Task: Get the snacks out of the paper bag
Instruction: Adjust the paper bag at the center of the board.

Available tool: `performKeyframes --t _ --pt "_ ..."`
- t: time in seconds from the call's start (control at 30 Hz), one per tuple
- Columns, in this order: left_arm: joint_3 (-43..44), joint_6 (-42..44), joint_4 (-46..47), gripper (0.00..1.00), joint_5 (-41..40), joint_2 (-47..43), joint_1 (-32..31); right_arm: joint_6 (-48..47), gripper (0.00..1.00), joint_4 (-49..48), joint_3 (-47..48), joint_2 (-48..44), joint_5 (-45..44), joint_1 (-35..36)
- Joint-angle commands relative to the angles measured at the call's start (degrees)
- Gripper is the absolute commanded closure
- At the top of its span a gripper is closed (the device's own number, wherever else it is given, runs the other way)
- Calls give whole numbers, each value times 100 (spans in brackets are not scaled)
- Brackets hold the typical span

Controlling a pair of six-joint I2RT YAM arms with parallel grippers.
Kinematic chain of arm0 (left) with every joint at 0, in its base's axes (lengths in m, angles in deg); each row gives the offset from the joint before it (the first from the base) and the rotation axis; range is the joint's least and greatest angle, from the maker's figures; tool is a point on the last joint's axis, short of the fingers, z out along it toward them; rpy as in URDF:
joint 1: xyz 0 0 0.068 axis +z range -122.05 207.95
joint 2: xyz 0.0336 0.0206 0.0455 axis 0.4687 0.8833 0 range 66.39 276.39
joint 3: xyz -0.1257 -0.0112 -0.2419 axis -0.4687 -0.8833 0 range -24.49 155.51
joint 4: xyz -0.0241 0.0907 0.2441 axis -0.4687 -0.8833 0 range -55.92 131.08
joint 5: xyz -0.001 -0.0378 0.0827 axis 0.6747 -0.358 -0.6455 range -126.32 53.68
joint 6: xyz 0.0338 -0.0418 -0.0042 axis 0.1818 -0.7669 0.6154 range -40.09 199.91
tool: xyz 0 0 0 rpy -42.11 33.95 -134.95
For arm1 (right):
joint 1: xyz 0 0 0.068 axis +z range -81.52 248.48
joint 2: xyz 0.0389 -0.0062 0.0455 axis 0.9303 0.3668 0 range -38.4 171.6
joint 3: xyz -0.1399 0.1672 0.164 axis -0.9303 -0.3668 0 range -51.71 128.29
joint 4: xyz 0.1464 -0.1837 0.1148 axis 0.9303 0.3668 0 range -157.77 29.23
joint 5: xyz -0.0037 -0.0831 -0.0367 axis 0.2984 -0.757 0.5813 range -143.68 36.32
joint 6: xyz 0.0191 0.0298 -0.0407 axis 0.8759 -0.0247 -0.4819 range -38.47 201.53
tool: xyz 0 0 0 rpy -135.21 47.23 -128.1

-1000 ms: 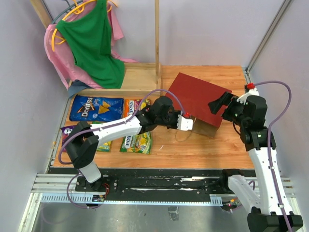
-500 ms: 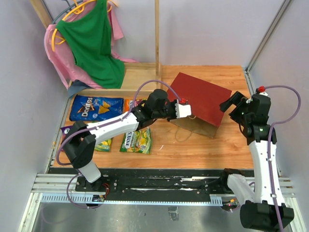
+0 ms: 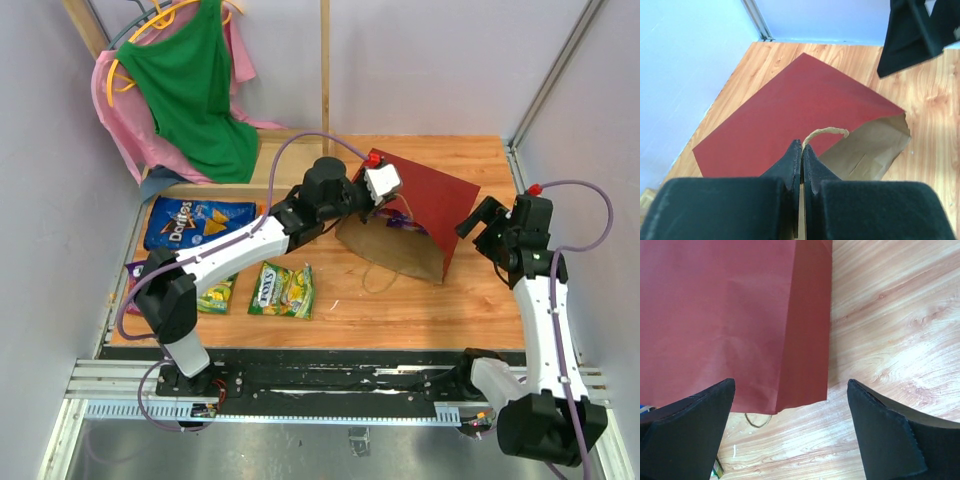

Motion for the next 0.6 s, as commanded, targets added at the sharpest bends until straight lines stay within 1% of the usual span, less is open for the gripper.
performKeyframes --t 0.0,0.13,0.33,0.47,0.57 --pt "587 -550 -478 99 263 378 19 -166 7 164 190 278 -133 -86" --pt "503 -548 -383 99 284 489 19 -137 13 -198 81 325 -29 -84" --pt "-269 -491 487 100 551 241 11 151 24 -1057 -395 564 195 -91" --pt "-258 -514 469 100 619 326 -18 258 28 -1445 -637 874 333 -91" --pt "-225 -496 406 99 567 369 -87 321 33 -1732 -797 994 346 -91"
